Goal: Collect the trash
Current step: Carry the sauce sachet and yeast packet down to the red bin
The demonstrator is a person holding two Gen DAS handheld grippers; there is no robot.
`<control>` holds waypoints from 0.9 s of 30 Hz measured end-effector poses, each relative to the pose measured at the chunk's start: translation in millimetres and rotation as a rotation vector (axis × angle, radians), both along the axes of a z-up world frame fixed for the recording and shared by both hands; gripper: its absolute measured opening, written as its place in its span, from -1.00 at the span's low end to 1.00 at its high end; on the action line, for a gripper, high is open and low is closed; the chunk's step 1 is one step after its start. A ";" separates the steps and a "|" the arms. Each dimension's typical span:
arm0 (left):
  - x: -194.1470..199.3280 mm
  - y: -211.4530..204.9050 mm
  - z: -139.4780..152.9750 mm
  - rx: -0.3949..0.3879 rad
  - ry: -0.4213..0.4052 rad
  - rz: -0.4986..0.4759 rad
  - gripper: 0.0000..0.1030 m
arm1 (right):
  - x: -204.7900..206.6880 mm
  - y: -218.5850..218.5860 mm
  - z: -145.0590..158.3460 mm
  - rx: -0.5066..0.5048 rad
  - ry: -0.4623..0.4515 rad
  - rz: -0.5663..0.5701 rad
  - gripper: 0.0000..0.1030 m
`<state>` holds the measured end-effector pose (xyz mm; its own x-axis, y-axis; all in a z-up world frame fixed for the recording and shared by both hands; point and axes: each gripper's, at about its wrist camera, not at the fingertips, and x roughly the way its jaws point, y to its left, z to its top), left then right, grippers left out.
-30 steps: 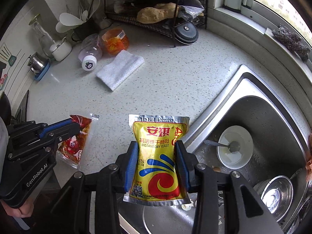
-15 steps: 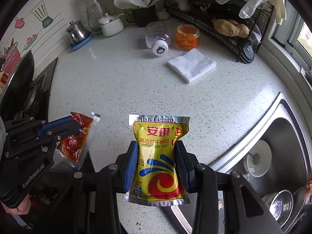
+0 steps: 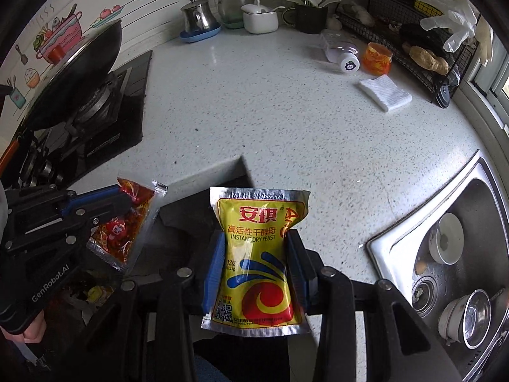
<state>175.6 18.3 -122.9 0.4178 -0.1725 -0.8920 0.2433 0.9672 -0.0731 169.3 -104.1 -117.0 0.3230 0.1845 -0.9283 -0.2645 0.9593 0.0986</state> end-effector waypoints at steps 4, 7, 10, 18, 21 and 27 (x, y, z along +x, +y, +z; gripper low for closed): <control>-29.8 19.6 -12.0 0.001 0.013 0.012 -0.92 | -28.6 22.2 -10.5 -0.013 0.014 0.022 -0.30; -46.3 31.6 -25.3 0.005 0.033 0.023 -0.92 | -42.6 33.2 -21.6 -0.023 0.024 0.032 -0.30; -59.0 42.5 -43.6 0.002 0.069 0.038 -0.92 | -54.1 43.7 -37.2 -0.033 0.039 0.035 -0.30; -66.4 55.3 -110.7 -0.001 0.164 0.053 -0.92 | -66.2 60.8 -101.1 -0.038 0.107 0.017 -0.30; -63.2 56.9 -144.5 -0.008 0.188 0.056 -0.92 | -64.9 63.0 -133.0 -0.043 0.110 0.008 -0.30; -50.8 49.5 -225.3 -0.033 0.222 0.026 -0.92 | -53.7 56.7 -209.1 -0.050 0.122 -0.032 -0.30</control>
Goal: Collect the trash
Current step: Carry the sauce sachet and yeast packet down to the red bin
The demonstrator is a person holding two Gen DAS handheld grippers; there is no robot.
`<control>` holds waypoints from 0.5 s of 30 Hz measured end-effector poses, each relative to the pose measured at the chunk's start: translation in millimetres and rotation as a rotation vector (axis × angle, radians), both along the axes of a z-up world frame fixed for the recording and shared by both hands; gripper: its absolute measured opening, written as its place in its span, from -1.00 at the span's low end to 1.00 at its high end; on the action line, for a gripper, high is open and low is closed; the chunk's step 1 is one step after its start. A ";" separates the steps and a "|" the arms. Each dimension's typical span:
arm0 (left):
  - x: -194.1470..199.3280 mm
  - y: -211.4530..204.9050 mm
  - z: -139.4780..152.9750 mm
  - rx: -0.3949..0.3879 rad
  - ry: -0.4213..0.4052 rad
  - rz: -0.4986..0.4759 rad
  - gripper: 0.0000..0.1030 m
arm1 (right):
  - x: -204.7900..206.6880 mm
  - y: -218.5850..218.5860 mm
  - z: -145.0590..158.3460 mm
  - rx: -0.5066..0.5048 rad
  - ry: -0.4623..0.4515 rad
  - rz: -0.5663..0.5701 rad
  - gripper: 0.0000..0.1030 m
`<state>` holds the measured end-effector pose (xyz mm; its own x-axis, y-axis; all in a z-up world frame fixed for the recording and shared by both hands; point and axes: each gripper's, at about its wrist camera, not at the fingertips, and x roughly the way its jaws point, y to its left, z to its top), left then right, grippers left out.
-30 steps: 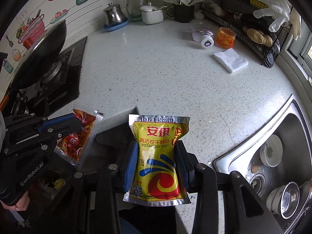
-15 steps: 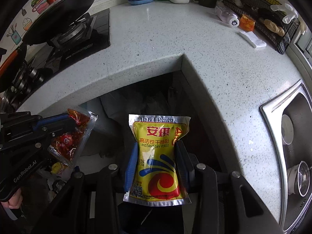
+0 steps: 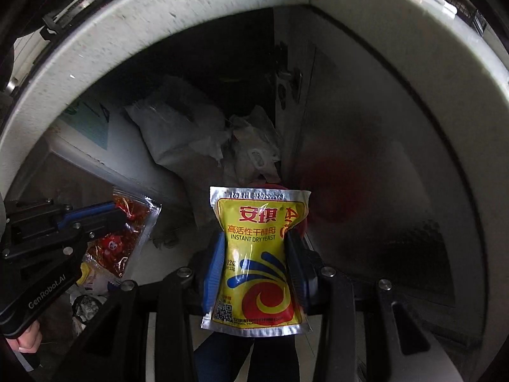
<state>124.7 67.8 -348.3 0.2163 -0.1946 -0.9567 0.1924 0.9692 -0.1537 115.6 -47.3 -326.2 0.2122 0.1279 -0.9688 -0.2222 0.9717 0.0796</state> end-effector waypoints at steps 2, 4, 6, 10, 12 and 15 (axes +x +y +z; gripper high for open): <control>5.5 -3.8 -28.2 0.000 0.004 -0.013 -0.92 | 3.2 -4.7 -25.2 -0.011 -0.001 -0.016 -0.30; 12.1 -8.9 -52.5 -0.005 0.010 -0.032 -0.92 | 6.3 -9.9 -52.9 -0.016 0.001 -0.039 -0.30; 16.5 -14.7 -78.0 -0.009 0.015 -0.053 -0.92 | 7.7 -12.2 -77.6 -0.019 0.006 -0.061 -0.30; 24.6 -26.3 -126.9 -0.029 0.050 -0.084 -0.92 | 16.4 -19.2 -121.4 -0.027 0.037 -0.111 -0.30; 26.5 -32.9 -143.7 -0.034 0.056 -0.103 -0.92 | 18.6 -26.1 -137.2 -0.032 0.047 -0.129 -0.30; 33.4 -43.5 -163.4 -0.055 0.083 -0.117 -0.92 | 20.4 -34.5 -156.8 -0.030 0.065 -0.156 -0.30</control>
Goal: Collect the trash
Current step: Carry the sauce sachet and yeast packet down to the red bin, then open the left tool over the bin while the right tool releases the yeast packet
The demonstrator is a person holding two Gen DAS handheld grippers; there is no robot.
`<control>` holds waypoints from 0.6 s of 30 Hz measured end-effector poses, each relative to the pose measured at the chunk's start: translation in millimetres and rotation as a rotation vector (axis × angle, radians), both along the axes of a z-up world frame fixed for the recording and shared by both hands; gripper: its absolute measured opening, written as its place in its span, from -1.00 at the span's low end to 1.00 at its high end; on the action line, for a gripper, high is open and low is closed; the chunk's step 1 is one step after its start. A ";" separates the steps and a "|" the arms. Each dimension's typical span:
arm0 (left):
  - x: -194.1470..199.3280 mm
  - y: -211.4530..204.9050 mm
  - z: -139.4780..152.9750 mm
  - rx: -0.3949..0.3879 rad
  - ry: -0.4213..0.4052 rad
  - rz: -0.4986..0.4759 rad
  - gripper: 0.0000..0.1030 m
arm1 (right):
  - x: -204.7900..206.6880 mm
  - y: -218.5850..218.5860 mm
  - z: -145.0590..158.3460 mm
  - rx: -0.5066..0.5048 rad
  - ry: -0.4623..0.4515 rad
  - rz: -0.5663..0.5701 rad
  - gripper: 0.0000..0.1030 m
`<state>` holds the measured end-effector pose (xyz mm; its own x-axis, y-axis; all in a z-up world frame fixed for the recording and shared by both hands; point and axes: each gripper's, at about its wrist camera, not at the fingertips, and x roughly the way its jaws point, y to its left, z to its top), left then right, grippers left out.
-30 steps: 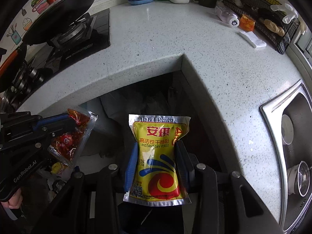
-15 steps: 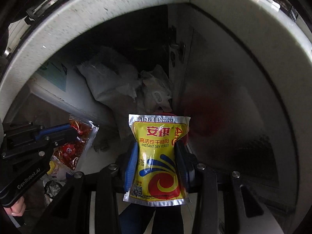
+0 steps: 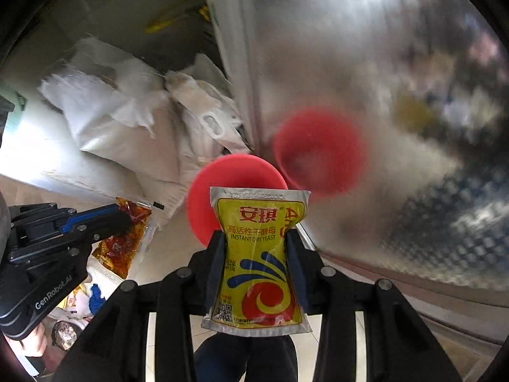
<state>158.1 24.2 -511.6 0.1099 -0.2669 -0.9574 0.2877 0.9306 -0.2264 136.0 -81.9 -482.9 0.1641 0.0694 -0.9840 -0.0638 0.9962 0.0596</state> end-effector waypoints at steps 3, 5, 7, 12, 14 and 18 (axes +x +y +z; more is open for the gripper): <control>3.0 -10.4 -11.4 0.006 -0.009 -0.020 -0.92 | -0.2 -3.6 -13.3 0.005 0.006 -0.028 -0.30; 6.0 -16.1 -21.5 0.004 -0.007 -0.030 -0.92 | -0.1 -8.2 -20.7 0.012 0.012 -0.048 -0.30; 9.7 -19.5 -28.2 0.001 0.006 -0.034 -0.91 | 2.5 -11.5 -25.8 0.020 0.013 -0.063 -0.29; 13.3 -25.6 -34.7 0.020 -0.003 -0.051 -0.42 | 1.5 -18.6 -34.5 0.037 0.015 -0.064 -0.30; 12.7 -25.7 -35.3 0.025 -0.011 -0.055 -0.36 | 1.8 -18.1 -35.9 0.035 0.015 -0.050 -0.30; 11.2 -22.4 -35.8 0.053 0.001 -0.030 -0.31 | 2.9 -16.8 -33.9 0.040 0.016 -0.025 -0.30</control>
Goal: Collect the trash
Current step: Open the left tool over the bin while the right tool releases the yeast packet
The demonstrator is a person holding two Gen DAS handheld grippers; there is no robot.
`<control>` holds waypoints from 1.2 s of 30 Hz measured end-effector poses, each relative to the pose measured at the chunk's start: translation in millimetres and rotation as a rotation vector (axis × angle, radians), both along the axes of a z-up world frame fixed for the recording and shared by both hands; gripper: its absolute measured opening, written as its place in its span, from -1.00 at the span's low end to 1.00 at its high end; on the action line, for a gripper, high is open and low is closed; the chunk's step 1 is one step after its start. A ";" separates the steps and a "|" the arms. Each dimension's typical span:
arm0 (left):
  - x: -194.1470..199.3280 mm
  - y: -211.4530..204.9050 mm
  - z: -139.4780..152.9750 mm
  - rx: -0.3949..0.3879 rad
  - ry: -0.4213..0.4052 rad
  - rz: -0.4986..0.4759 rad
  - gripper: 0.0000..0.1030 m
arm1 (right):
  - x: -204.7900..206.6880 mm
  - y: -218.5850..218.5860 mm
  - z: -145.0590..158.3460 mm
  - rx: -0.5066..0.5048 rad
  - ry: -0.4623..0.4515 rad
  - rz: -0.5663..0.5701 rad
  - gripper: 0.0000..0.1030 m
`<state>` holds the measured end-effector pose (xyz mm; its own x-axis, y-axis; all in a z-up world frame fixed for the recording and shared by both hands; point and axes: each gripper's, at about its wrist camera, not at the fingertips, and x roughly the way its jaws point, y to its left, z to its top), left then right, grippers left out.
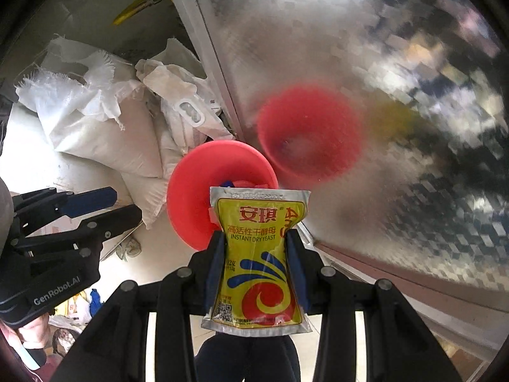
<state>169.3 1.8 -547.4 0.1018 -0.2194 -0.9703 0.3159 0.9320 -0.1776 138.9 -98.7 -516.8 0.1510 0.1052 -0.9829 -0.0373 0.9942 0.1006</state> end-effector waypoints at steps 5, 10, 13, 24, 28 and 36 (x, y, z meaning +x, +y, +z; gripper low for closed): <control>-0.7 13.2 5.8 0.024 -0.025 0.054 -0.31 | 6.3 10.2 5.1 0.004 -0.009 0.049 -0.30; -0.5 36.4 5.0 0.023 -0.024 0.116 -0.31 | 14.9 29.1 9.2 0.000 -0.028 0.137 -0.30; -2.4 51.6 3.7 0.034 -0.030 0.167 -0.31 | 19.9 40.6 6.4 0.004 -0.030 0.195 -0.29; -11.4 89.4 -11.2 0.050 -0.011 0.284 -0.07 | 30.4 76.1 -6.3 -0.014 -0.051 0.340 -0.22; -13.6 93.6 -14.9 0.053 0.007 0.299 -0.04 | 30.6 78.5 -11.7 -0.032 -0.037 0.358 -0.18; -24.0 89.3 5.0 0.059 -0.002 0.297 0.32 | 24.9 81.3 7.2 -0.060 -0.059 0.342 0.45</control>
<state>145.3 91.1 -542.4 0.1555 -0.1225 -0.9802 0.0282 0.9924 -0.1196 163.8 -17.4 -509.6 0.1741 0.1017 -0.9795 -0.3733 0.9272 0.0299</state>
